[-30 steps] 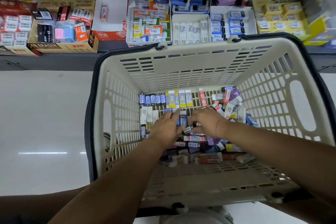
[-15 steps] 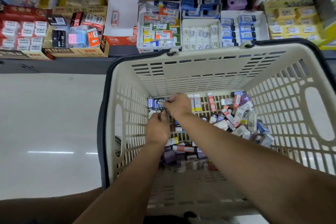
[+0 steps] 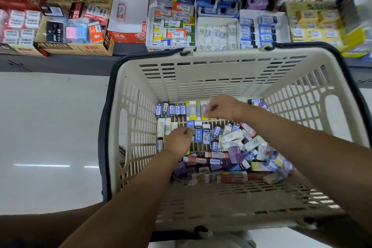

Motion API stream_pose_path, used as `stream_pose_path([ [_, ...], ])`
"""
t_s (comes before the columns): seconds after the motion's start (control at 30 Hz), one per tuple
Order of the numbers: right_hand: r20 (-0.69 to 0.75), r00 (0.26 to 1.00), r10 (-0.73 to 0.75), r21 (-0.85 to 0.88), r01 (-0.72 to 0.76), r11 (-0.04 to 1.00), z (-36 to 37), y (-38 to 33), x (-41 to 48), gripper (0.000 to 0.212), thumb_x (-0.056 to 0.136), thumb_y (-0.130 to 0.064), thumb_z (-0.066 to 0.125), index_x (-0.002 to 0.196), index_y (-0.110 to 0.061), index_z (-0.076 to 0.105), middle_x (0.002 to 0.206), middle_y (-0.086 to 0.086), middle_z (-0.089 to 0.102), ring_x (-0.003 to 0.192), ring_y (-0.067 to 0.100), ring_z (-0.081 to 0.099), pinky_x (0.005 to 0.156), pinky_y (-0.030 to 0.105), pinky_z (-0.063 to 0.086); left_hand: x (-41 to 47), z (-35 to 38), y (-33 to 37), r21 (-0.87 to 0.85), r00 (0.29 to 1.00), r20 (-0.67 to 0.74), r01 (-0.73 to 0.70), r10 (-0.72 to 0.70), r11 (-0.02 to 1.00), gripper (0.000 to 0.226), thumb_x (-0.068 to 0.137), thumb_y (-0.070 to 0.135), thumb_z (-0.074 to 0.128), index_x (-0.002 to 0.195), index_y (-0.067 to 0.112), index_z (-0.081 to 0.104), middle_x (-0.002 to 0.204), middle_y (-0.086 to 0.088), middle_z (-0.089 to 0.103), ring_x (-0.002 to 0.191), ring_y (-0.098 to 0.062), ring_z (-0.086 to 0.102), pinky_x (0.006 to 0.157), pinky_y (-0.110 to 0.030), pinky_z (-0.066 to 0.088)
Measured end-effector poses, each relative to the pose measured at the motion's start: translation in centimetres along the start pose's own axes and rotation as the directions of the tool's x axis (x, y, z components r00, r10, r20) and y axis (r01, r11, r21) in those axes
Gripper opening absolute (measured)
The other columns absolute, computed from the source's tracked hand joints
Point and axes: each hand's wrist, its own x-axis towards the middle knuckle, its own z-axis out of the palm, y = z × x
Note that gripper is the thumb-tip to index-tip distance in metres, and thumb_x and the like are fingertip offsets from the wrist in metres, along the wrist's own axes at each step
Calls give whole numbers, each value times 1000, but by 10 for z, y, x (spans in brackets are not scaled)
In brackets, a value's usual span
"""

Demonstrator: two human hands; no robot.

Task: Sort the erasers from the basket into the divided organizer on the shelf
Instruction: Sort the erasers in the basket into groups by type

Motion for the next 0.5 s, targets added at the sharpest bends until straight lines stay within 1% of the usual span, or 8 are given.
stream_pose_path([
  [0.07, 94, 995, 30, -91, -21, 996, -4, 21, -17, 24, 87, -17, 68, 108, -5, 69, 106, 5, 68, 92, 14, 60, 81, 23, 44, 0, 6, 3, 19, 997, 78, -7, 6, 1000, 33, 101, 37, 39, 102, 14, 63, 103, -10, 62, 97, -26, 59, 91, -33, 46],
  [0.1, 114, 992, 44, -132, -28, 991, -1, 28, -23, 30, 87, -19, 68, 114, -6, 66, 113, 7, 66, 100, 17, 60, 83, 23, 43, 0, 10, 5, 42, 994, 112, -19, 14, 999, 34, 102, 37, 39, 106, 14, 64, 106, -9, 62, 98, -25, 59, 87, -30, 44],
  [0.17, 90, 995, 35, -231, -13, 973, 9, 36, -28, 41, 87, -25, 68, 125, -12, 60, 120, 6, 62, 110, 21, 57, 89, 24, 42, 0, 19, 9, 91, 986, 156, -68, 53, 993, 32, 102, 37, 38, 102, 15, 60, 101, -9, 59, 88, -22, 57, 77, -28, 40],
  [0.23, 21, 1000, -10, -404, 18, 914, 24, 39, -26, 45, 86, -39, 65, 125, -18, 57, 121, 0, 60, 112, 20, 55, 98, 31, 37, -2, 26, 15, 133, 981, 169, -116, 93, 984, 27, 103, 33, 39, 103, 15, 58, 97, -10, 57, 77, -17, 51, 66, -25, 37],
  [0.3, -42, 998, -51, -545, 19, 838, 36, 39, -21, 41, 85, -47, 62, 117, -23, 57, 117, -1, 59, 112, 21, 53, 102, 37, 29, -2, 32, 19, 179, 975, 181, -165, 132, 970, 29, 103, 26, 41, 118, 11, 61, 99, -13, 63, 74, -19, 51, 63, -26, 38],
  [0.37, -70, 996, -53, -576, 3, 818, 43, 39, -16, 34, 84, -48, 61, 108, -24, 58, 113, -1, 59, 111, 22, 53, 102, 39, 27, -2, 36, 21, 204, 969, 185, -203, 166, 958, 30, 101, 19, 45, 124, 10, 61, 105, -14, 66, 81, -24, 59, 69, -29, 47],
  [0.43, -43, 998, -45, -587, 11, 809, 43, 40, -12, 34, 82, -48, 63, 107, -25, 58, 112, -1, 60, 110, 21, 52, 101, 39, 29, -1, 37, 24, 220, 964, 183, -232, 193, 947, 28, 100, 17, 47, 122, 10, 63, 107, -14, 68, 91, -28, 64, 81, -34, 51],
  [0.5, 4, 998, -55, -594, 46, 803, 39, 42, -10, 35, 81, -47, 66, 106, -24, 57, 109, -3, 61, 106, 21, 54, 99, 38, 32, 1, 38, 26, 234, 959, 197, -248, 204, 940, 26, 100, 18, 47, 115, 9, 67, 99, -15, 69, 84, -27, 63, 79, -36, 51],
])
